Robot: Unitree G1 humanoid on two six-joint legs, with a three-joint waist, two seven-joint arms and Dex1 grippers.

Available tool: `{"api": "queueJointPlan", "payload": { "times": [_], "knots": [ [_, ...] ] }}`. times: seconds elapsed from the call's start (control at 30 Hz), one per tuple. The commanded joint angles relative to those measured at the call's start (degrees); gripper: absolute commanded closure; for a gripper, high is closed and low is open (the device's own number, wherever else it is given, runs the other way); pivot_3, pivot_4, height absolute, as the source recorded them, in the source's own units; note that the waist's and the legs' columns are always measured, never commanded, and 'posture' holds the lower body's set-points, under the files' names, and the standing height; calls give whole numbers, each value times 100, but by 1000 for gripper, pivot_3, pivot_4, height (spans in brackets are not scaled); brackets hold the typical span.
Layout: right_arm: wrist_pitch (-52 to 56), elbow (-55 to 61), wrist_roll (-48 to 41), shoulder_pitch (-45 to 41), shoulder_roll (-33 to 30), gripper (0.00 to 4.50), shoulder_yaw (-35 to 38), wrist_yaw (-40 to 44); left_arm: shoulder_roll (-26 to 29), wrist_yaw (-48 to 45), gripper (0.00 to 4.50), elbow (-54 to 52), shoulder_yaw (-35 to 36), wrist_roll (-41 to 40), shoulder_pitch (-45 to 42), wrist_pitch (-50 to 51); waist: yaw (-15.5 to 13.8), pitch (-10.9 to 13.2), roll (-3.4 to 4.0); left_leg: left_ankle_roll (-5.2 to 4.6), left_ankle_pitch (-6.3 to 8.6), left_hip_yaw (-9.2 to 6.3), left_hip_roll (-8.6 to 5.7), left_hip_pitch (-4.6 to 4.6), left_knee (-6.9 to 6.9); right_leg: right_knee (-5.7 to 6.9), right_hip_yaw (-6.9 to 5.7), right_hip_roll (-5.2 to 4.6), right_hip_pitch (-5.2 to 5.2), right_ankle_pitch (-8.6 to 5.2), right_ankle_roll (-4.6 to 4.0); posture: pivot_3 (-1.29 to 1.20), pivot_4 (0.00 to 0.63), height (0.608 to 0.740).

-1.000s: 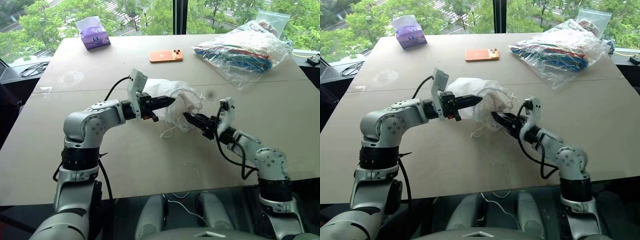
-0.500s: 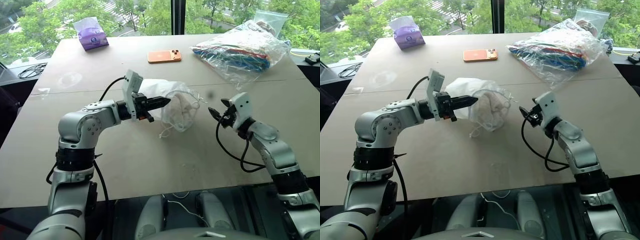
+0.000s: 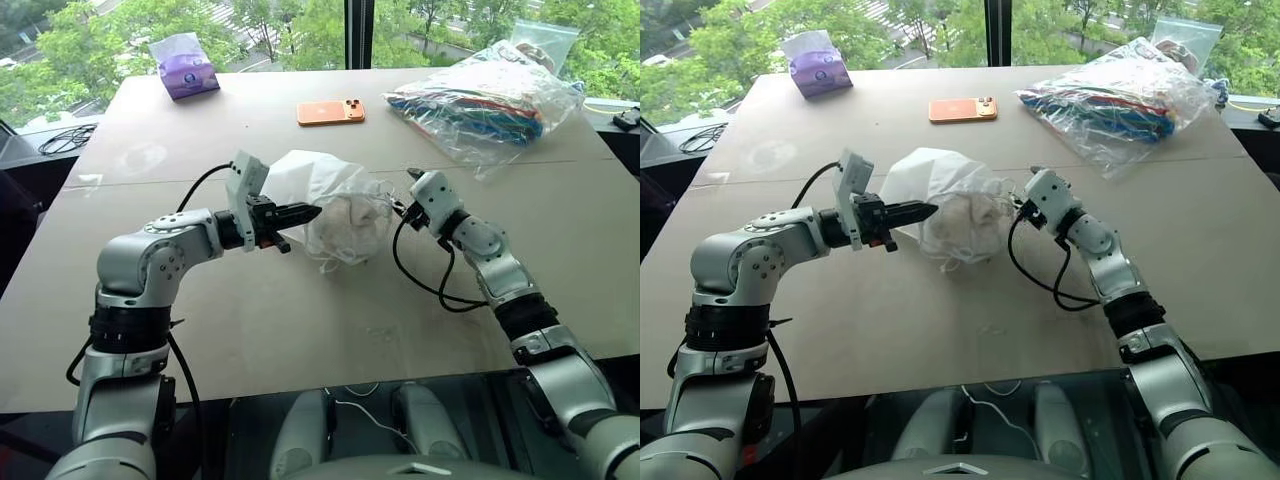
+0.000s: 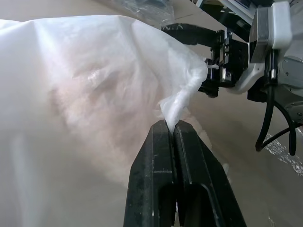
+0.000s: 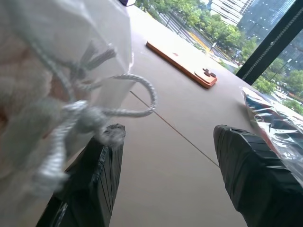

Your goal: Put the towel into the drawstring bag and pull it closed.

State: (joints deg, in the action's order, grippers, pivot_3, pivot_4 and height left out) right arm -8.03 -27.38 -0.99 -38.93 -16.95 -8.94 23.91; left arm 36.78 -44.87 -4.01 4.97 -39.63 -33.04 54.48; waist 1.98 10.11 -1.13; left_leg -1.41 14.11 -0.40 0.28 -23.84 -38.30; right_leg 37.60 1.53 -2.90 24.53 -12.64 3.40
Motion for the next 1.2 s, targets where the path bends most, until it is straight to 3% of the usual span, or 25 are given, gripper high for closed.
{"api": "queueJointPlan", "payload": {
  "times": [0.03, 0.2, 0.33, 0.6, 0.7, 0.87, 1.03, 1.2],
  "knots": [
    [557, 195, -868, 27, 88, 1310, 791, 142, 87, -2, 4500, -109, 159, 37, -65, -124, -8, 0, 0, 0, 0, 1, -1, 0, 0, -2, 0, -2, -1, 0, 0, 0, 150, 740],
    [3019, 1098, -3089, 46, 710, 1310, 1835, 218, 123, -30, 4500, -81, 182, 34, -15, -113, 44, 1, 2, -21, 12, 0, 5, 4, 1, 12, 1, 0, 0, 0, -1, 0, 150, 740],
    [4451, 1375, -4278, -59, 1125, 1310, 2349, -113, 133, -53, 4500, -62, 122, 77, -2, -138, 40, 1, 3, -24, 14, -2, 7, 10, 1, 23, -1, 3, 1, 0, -2, 0, 150, 740],
    [5278, 1317, -4721, -82, 1505, 1310, 2474, -394, 107, -49, 4500, -100, 91, 120, -17, -131, 33, 1, 3, -25, 15, 1, -1, 6, -1, 19, -1, -2, 1, 0, -1, 0, 150, 740],
    [5127, 1473, -4682, -80, 1548, 2047, 2433, -236, 130, -69, 4500, -67, 95, 161, -38, -152, 36, 1, 4, -25, 15, 1, -1, 6, 0, 20, -1, 0, 1, 0, -1, 0, 150, 740],
    [4789, 1648, -4433, 9, 1456, 4436, 2316, -115, 118, -91, 4500, -51, 92, 187, -45, -165, 37, 2, 4, -25, 15, 1, -1, 6, 0, 19, -1, 0, 1, 0, 0, 0, 150, 740],
    [4347, 2019, -3999, 293, 1266, 4436, 2000, 159, 44, -134, 4500, 38, 11, 258, -88, -223, 36, 1, 3, -25, 15, 1, -1, 6, 0, 19, -2, 0, 2, 0, 0, 0, 150, 740],
    [3947, 2368, -4234, 446, 1435, 4436, 2287, 166, -14, -192, 4500, 202, -114, 405, -167, -399, 37, 2, 4, -25, 15, 1, -1, 7, 0, 20, -1, 1, 2, 0, 0, 0, 150, 740]
  ]
}}
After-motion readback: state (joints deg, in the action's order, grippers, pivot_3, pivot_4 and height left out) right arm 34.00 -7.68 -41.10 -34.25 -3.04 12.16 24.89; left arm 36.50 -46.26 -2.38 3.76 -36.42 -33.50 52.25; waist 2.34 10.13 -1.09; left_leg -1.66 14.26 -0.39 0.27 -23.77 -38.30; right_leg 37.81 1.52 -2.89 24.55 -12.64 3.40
